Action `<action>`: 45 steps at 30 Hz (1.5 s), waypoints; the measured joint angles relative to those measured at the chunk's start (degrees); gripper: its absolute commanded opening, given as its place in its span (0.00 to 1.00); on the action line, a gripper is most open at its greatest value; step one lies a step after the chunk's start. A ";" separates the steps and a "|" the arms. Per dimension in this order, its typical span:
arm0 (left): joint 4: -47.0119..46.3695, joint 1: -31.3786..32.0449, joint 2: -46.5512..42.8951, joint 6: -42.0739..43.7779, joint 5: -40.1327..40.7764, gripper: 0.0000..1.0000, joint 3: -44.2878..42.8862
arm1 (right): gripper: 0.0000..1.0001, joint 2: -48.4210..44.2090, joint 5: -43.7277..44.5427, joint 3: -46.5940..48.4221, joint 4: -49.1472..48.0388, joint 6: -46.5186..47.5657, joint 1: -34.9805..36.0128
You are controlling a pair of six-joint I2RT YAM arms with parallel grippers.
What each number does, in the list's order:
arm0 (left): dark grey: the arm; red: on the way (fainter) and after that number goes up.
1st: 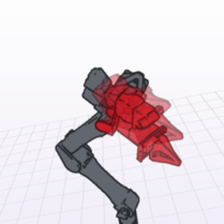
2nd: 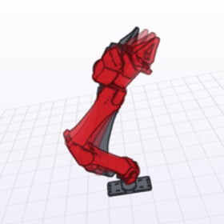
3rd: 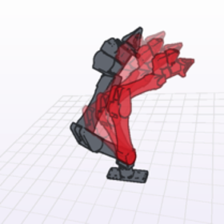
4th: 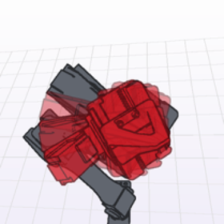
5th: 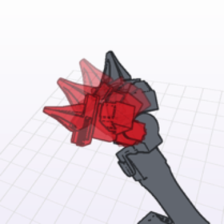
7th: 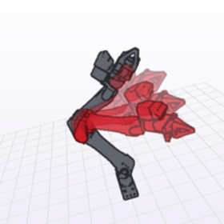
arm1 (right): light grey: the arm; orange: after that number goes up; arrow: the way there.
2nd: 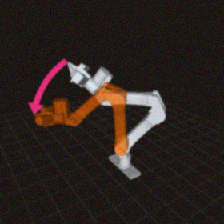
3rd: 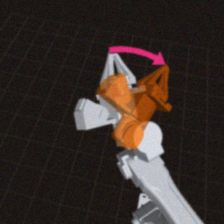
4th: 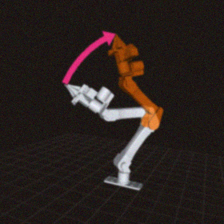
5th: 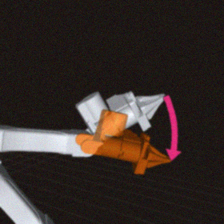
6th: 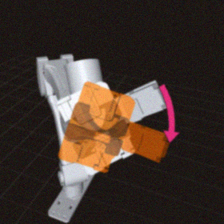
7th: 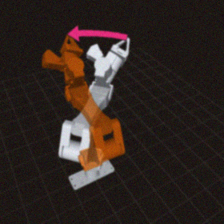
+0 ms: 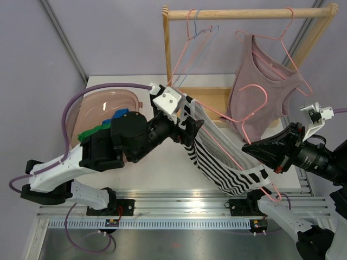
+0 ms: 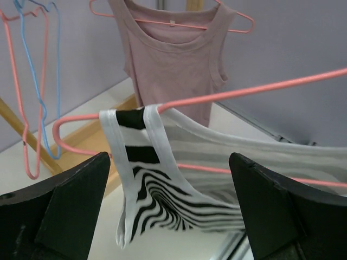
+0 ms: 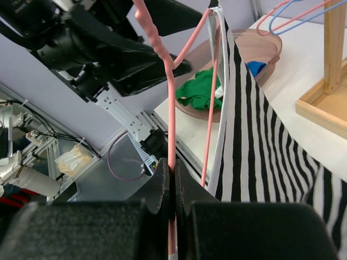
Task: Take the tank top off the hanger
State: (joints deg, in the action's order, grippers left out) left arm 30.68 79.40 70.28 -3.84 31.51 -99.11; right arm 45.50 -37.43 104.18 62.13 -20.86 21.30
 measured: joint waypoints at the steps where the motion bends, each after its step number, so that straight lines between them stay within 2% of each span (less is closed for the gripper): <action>1: 0.00 0.46 1.55 0.83 1.92 0.86 -1.36 | 0.00 0.13 -0.31 0.74 0.22 -0.02 0.00; 2: -0.04 0.66 2.67 1.57 3.65 0.83 -2.10 | 0.00 0.24 -0.66 1.40 0.37 -0.02 0.00; 3: -0.04 0.66 3.30 2.12 5.16 0.74 -2.23 | 0.00 0.26 -0.92 1.81 0.37 -0.04 0.00; 6: 0.13 0.63 3.89 3.30 8.17 0.60 -2.23 | 0.00 0.28 -1.29 2.80 0.94 -0.15 0.00; 9: -0.28 0.66 3.72 4.15 10.67 0.36 -2.21 | 0.00 0.28 -1.29 3.23 0.96 -0.42 0.00; 10: -0.46 0.59 3.72 4.57 11.72 0.22 -2.21 | 0.00 0.28 -1.31 3.30 0.92 -0.46 0.00; 12: -0.46 0.15 3.72 4.55 12.92 0.15 -2.10 | 0.00 0.28 -1.25 3.34 0.92 -0.55 0.00; 13: -0.42 -0.24 3.72 4.55 13.42 0.05 -1.97 | 0.00 0.26 -1.20 3.28 0.94 -0.55 0.00; 14: -0.44 -0.83 3.69 4.04 13.70 0.02 -1.75 | 0.00 0.26 -1.11 3.13 0.94 -0.55 0.00; 21: 0.52 -7.37 -0.50 -0.83 18.86 0.00 4.90 | 0.00 -1.49 -0.59 -2.86 0.92 0.94 0.00; 24: 3.23 -13.22 -4.15 -5.97 19.39 0.00 7.63 | 0.00 -3.19 -1.38 -7.54 0.52 2.91 0.02; 26: 5.11 -18.53 -6.71 -10.01 17.03 0.00 9.16 | 0.00 -4.48 -2.58 -10.95 -1.22 4.17 0.00; 29: 7.74 -22.82 -9.14 -14.86 12.22 0.00 10.40 | 0.00 -6.05 -4.28 -14.97 -4.85 5.57 -0.04; 35: 9.92 -26.08 -9.33 -18.78 5.14 0.00 12.50 | 0.00 -9.86 -4.79 -20.33 -10.19 7.02 -0.07; 39: 4.24 -27.12 -13.16 -17.31 -5.57 0.00 21.40 | 0.00 -16.11 -1.95 -26.64 -18.12 4.87 -0.07; 45: -10.08 -27.78 -20.94 -14.64 -33.31 0.00 37.20 | 0.00 -26.69 6.67 -44.24 -40.70 -4.81 -0.04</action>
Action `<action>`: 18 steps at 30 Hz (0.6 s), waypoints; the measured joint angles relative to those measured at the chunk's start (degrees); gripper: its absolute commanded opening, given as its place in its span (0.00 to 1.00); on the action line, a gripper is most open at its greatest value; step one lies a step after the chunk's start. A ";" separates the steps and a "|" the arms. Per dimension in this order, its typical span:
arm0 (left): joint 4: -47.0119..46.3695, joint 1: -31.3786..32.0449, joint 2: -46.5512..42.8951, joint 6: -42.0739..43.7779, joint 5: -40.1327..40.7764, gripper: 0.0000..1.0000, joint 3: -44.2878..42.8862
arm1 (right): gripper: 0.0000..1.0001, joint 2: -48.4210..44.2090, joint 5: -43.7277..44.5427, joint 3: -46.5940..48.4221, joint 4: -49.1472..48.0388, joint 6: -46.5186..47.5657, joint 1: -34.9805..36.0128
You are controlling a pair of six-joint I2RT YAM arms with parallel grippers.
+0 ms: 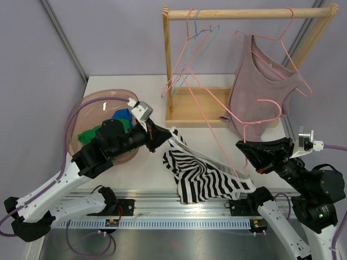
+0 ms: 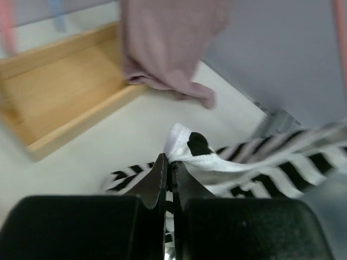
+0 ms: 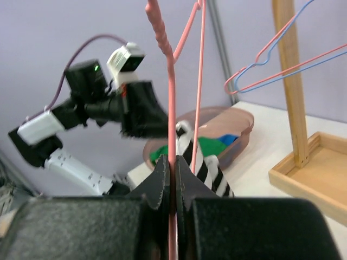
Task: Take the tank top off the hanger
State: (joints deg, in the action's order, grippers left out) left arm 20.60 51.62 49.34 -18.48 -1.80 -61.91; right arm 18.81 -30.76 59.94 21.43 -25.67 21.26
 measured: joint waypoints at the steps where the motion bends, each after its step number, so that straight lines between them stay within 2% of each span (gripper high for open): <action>1: -2.58 0.31 -0.35 0.09 -4.61 0.00 1.86 | 0.00 -1.20 1.70 -3.26 -4.31 -1.68 0.00; 3: -6.29 1.29 -0.42 0.55 -12.46 0.00 4.61 | 0.00 -2.69 4.96 -8.48 -11.52 -4.42 0.00; 5: -7.54 3.72 0.13 1.55 -16.59 0.00 5.92 | 0.00 -3.93 8.59 -13.40 -19.67 -6.75 0.00; 7: -7.30 6.36 0.70 2.34 -16.76 0.00 6.21 | 0.00 -5.01 12.72 -16.33 -24.22 -8.02 0.00; 9: -6.54 8.48 1.16 2.71 -14.10 0.00 6.19 | 0.00 -5.05 17.27 -16.09 -24.57 -8.09 0.00; 12: -3.45 9.25 1.79 2.69 -6.62 0.23 5.75 | 0.00 -2.84 23.23 -10.71 -18.29 -6.51 0.00; 13: -1.62 9.25 2.21 2.54 -3.21 0.41 5.22 | 0.00 -1.07 25.20 -7.54 -15.19 -5.53 0.00; 15: 2.40 9.22 3.32 2.19 2.47 0.59 3.56 | 0.00 3.19 28.70 -1.09 -10.27 -3.52 0.00; 16: 4.42 9.22 3.82 1.92 4.87 0.78 2.62 | 0.00 5.46 30.14 1.73 -8.11 -2.54 0.00; 18: 8.31 9.25 4.35 1.40 9.14 0.86 0.92 | 0.00 9.73 32.50 6.16 -4.46 -0.92 0.00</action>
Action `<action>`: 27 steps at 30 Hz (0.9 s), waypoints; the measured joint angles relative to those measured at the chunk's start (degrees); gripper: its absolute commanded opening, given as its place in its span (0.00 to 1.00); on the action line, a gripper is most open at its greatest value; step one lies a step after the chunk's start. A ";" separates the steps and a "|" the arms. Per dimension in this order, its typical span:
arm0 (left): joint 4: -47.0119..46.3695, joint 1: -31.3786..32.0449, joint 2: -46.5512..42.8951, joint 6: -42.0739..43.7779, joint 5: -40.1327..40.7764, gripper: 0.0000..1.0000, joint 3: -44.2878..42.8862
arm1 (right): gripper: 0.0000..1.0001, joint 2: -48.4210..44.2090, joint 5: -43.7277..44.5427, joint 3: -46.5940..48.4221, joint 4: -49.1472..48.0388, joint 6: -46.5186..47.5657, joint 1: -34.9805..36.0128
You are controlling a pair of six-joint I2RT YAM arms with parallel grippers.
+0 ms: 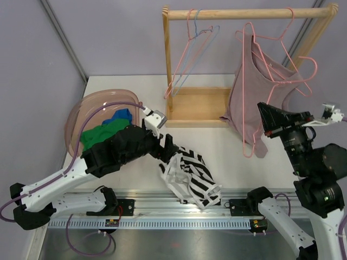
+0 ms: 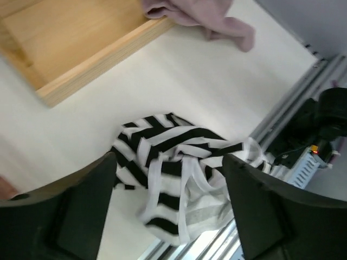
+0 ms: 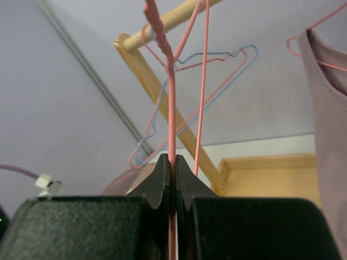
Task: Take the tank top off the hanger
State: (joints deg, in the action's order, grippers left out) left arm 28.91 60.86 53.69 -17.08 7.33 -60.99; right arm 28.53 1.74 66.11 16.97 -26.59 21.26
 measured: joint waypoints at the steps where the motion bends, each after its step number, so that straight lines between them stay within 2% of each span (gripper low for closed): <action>1: 2.03 0.04 0.09 -0.33 2.21 0.92 -0.92 | 0.00 2.16 0.98 1.66 1.46 0.68 0.00; 2: 3.76 0.04 0.04 -0.55 4.17 0.99 -1.73 | 0.00 4.24 1.97 3.04 2.78 1.31 0.00; 13: 20.76 0.13 -4.94 -0.94 21.53 0.99 -5.60 | 0.00 28.30 7.91 20.22 11.41 7.93 0.00; 21: 21.59 0.44 -9.11 -0.94 26.08 0.99 -0.35 | 0.00 43.63 9.77 35.78 14.95 10.49 0.44; 27: 21.27 0.44 -9.81 -0.79 26.56 0.99 1.20 | 0.00 53.86 16.98 44.68 16.33 14.49 6.75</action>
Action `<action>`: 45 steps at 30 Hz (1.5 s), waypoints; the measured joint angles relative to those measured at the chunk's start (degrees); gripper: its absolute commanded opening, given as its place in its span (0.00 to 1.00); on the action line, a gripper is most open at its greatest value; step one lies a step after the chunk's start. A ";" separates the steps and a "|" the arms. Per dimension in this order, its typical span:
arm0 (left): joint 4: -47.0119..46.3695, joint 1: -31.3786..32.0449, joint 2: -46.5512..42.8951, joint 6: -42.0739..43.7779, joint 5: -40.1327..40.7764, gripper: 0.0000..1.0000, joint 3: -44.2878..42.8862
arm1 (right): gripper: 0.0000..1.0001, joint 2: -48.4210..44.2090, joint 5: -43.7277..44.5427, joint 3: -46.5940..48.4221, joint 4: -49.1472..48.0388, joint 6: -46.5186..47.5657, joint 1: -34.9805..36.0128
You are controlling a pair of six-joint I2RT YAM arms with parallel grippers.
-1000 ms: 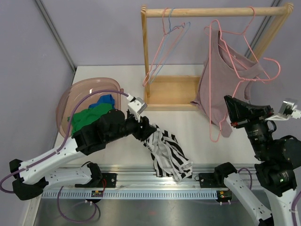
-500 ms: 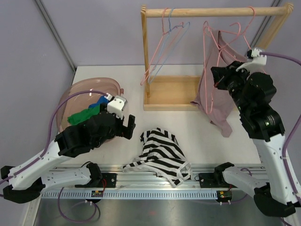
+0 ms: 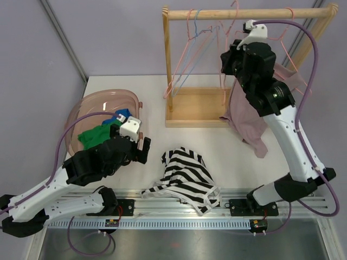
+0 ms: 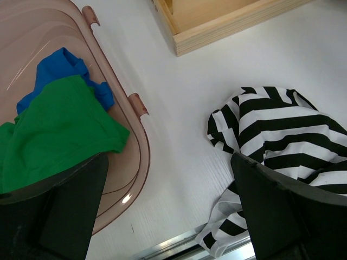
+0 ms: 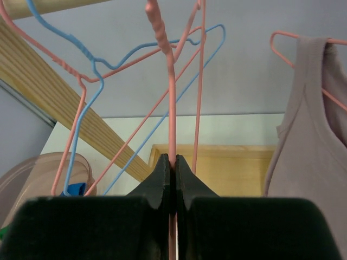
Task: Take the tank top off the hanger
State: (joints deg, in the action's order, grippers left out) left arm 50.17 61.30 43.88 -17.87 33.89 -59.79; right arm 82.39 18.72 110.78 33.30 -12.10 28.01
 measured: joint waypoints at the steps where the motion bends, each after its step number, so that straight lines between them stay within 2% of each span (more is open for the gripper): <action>1: -0.04 0.00 0.09 0.04 -0.02 0.99 0.15 | 0.00 1.81 0.85 1.86 0.28 0.46 1.03; 9: -0.07 0.00 0.96 0.11 -0.02 0.99 0.37 | 0.00 14.80 5.64 15.19 4.70 1.92 3.48; 19: -0.09 -0.28 0.94 0.13 -0.09 0.99 0.37 | 0.00 18.84 6.58 18.18 8.98 2.05 6.40; 20: -0.11 -0.52 0.94 0.13 -0.13 0.99 0.37 | 0.07 18.84 6.78 18.18 9.07 2.05 6.40; 22: -0.11 -0.92 0.96 0.13 -0.44 0.99 0.37 | 0.32 18.84 6.95 18.18 9.44 1.97 6.40; 23: -0.13 -1.16 1.01 0.13 -0.61 0.99 0.37 | 0.41 18.82 7.13 18.18 9.64 1.92 6.40; 26: -0.17 -1.42 1.40 -0.02 -1.33 0.99 0.31 | 0.51 18.47 7.37 18.18 9.81 2.67 6.40; 28: -0.48 -1.42 1.92 -0.22 -2.47 0.99 0.11 | 0.52 17.75 7.43 18.01 9.88 2.93 6.40; 31: -1.53 -1.40 2.23 -0.83 -4.83 0.99 -0.22 | 0.67 14.86 7.85 16.28 10.03 3.08 6.40; 32: -2.36 -1.31 2.25 -1.20 -5.77 0.99 -0.22 | 0.78 13.35 8.00 15.28 10.14 3.19 6.40; 37: -7.87 1.38 4.07 -2.62 -8.81 0.99 -0.22 | 0.99 1.88 9.18 5.62 10.95 3.04 6.38; 41: -12.00 5.16 10.40 -3.89 -9.46 0.99 -0.22 | 1.00 -11.08 8.57 -6.12 11.72 2.10 6.38; 45: -14.80 8.31 20.50 -4.33 -10.86 0.99 -0.17 | 0.99 -24.87 5.53 -17.90 12.20 0.35 6.38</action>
State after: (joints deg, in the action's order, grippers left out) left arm 35.38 69.60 64.38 -22.20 23.03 -59.96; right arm 57.52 24.25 92.88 45.50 -11.75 34.39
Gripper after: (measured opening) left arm 0.988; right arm 0.993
